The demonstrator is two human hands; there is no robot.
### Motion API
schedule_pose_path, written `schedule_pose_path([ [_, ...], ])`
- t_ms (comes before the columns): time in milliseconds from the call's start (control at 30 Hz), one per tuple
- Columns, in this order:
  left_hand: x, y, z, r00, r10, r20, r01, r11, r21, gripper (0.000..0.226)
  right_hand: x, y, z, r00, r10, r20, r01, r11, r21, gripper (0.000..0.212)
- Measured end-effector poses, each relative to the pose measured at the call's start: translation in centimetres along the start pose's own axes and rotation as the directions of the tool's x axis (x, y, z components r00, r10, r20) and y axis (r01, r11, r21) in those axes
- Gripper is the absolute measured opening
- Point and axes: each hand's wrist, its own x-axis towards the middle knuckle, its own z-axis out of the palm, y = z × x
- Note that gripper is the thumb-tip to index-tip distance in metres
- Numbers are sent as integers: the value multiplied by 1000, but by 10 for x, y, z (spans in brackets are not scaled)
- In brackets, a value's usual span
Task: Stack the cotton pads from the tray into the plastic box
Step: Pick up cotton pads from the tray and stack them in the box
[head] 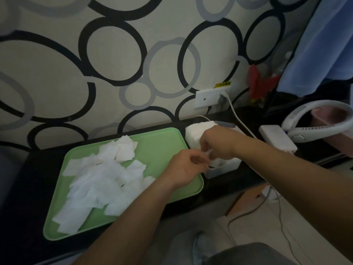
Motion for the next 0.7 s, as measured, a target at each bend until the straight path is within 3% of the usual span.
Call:
schedule_pose_path([
  [133, -1, -1, -3, 1000, 7, 21, -7, 1000, -13, 14, -1, 2, -1, 997, -1, 72, 2, 1000, -10, 28],
  [500, -8, 4, -10, 997, -10, 72, 12, 1000, -17, 20, -2, -11, 7, 981, 145, -127, -164, 974, -156, 27],
  [700, -29, 5, -51, 992, -88, -89, 77, 989, -127, 12, -21, -29, -17, 977, 138, -163, -165, 973, -161, 26],
])
